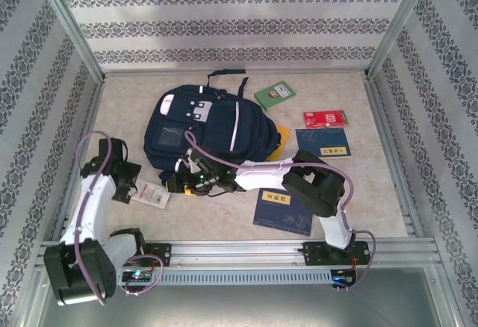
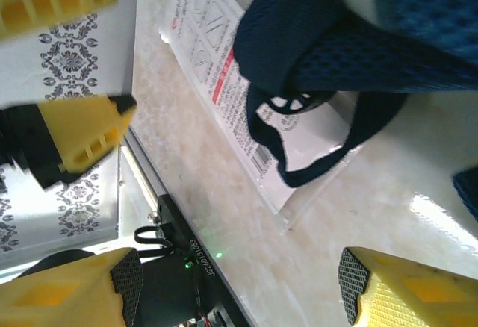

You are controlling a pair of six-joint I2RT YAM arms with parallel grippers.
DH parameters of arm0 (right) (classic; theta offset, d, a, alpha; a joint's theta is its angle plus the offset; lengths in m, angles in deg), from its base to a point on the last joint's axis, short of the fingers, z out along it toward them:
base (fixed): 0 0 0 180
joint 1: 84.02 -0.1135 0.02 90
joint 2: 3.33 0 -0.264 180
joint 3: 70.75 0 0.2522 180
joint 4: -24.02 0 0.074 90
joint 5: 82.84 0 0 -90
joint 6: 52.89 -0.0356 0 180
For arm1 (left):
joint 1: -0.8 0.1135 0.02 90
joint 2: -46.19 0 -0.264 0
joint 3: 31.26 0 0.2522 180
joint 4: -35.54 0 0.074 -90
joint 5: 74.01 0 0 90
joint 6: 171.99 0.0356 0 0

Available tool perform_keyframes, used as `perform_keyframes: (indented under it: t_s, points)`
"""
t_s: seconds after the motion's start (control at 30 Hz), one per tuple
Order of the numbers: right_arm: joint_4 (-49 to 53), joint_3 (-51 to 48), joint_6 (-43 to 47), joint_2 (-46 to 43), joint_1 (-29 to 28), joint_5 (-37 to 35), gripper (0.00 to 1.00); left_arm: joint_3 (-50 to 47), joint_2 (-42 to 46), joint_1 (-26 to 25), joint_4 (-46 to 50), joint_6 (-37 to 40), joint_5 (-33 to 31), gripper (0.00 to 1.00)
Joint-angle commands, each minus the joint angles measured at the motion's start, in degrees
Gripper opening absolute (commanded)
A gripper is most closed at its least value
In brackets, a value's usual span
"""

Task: Pack books, pencil case, and school supplies into a backpack

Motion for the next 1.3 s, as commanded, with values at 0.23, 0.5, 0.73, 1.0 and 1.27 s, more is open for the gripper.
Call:
perform_keyframes:
  t_s: [0.23, 0.5, 0.73, 1.0, 1.27]
  points:
    - [8.6, 3.6, 9.8, 0.5, -0.3, -0.8, 0.76, 5.5, -13.9, 12.1, -9.9, 9.2, -2.0, 1.00]
    - [12.1, 11.3, 11.2, 6.9, -1.0, -1.1, 0.79, 9.0, -27.4, 16.9, -13.6, 6.7, 3.0, 0.90]
    - [14.8, 16.0, 11.8, 11.0, -1.5, -0.3, 0.80, 12.0, -35.0, 16.8, -14.0, 5.2, 3.6, 0.79]
    - [15.6, 17.0, 12.3, 12.8, -2.2, 1.1, 0.85, 12.9, -38.7, 16.8, -13.6, 5.9, 3.7, 0.69]
    - [7.1, 20.0, 5.2, 16.4, -2.1, 7.4, 0.85, 11.6, -39.6, 16.8, -14.5, 6.1, 4.1, 0.63]
